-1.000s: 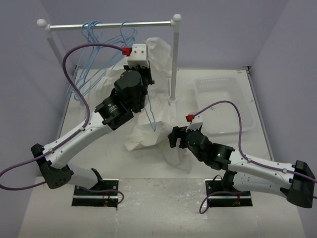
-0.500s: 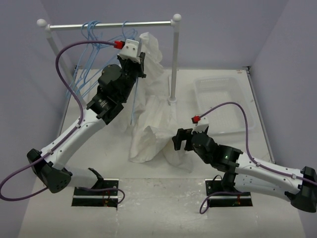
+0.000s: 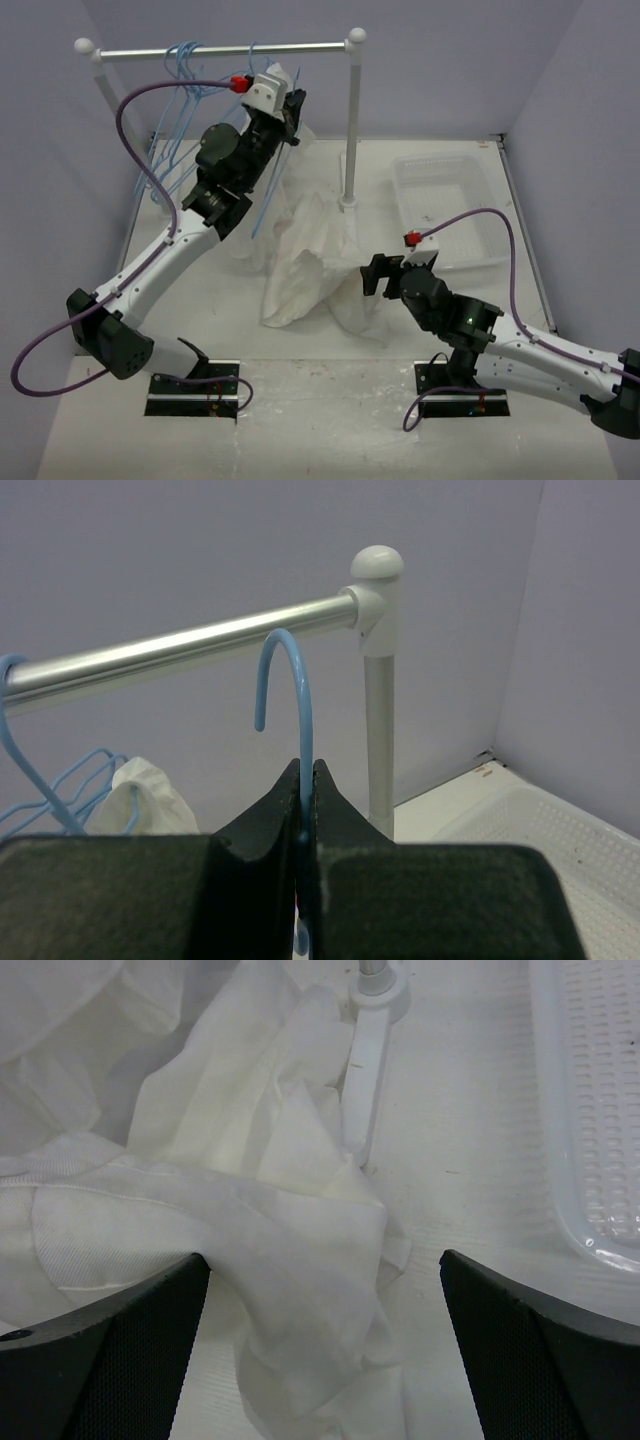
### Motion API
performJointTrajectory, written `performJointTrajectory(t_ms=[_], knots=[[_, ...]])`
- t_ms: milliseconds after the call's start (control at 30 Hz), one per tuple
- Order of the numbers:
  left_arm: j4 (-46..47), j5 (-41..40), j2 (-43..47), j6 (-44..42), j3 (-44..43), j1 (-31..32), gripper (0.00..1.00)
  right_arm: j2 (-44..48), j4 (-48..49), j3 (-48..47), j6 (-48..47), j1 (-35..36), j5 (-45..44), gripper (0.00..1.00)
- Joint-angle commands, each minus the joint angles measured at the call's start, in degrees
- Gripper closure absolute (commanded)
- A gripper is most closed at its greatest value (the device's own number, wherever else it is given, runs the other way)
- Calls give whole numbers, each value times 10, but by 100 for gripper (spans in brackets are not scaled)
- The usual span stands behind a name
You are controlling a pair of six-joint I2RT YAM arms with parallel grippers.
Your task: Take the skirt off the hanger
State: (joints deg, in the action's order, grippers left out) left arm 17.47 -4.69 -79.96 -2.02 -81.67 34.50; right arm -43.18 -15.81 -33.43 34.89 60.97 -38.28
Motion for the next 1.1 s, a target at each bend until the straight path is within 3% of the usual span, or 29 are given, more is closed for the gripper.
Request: performJointTrajectory(t_ms=[0, 133, 367, 633, 867, 1067], knots=[[59, 8, -30, 15, -43, -6, 100, 9, 6, 3, -18, -9, -34, 1], [82, -59, -69, 32, -91, -6, 100, 11, 5, 3, -27, -18, -36, 1], [96, -63, -128, 24, -161, -8, 100, 24, 5, 5, -36, -39, -35, 1], [127, -60, -133, 5, -164, -8, 100, 24, 6, 6, -45, -57, -33, 1], [99, -59, -185, 15, -221, -32, 100, 17, 6, 1, -50, -60, -35, 1], [95, -59, -183, 34, -197, -38, 100, 21, 6, 2, -46, -60, -33, 1]])
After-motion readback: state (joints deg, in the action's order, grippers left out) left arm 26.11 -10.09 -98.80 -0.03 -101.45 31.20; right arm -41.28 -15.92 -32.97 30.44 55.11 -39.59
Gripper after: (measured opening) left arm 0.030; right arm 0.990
